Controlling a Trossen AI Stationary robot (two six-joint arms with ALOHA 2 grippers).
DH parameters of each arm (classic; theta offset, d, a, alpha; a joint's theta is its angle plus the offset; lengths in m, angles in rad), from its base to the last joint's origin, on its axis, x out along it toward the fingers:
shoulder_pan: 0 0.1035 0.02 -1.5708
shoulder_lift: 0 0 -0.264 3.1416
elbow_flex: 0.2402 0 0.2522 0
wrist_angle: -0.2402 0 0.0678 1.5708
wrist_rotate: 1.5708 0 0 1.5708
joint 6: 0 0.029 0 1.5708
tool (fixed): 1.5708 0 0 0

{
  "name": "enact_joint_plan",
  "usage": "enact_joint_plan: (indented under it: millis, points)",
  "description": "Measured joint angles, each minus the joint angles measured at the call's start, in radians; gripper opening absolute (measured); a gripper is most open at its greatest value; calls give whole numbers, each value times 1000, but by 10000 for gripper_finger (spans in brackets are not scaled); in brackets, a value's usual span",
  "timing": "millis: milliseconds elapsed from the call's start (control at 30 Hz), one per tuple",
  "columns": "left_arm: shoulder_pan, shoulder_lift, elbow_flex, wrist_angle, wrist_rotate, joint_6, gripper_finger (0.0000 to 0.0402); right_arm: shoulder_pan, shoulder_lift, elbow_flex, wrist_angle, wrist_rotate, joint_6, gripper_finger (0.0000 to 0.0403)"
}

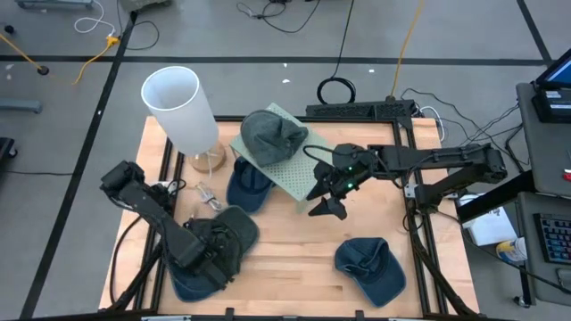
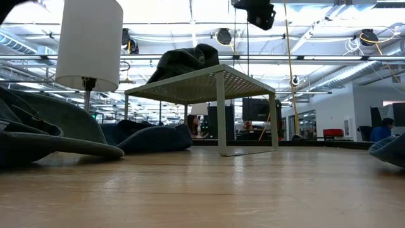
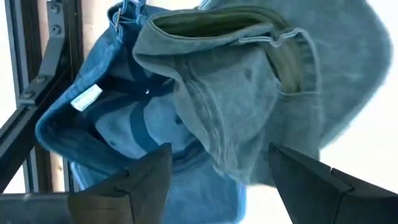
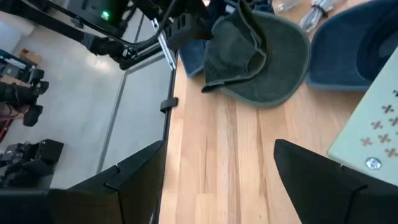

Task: Pick & Place hat
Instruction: Stack the black cap on top of the stacked black caps on the shelf

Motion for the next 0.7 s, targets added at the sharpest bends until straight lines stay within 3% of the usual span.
enact_joint_plan:
  millis: [433,700]
  points:
    - [0,16,-185,194,-5,-3,263,39,0,-32,67,-1,4,289]
    - [0,16,-185,199,-58,-5,182,40,-22,-33,109,4,30,267]
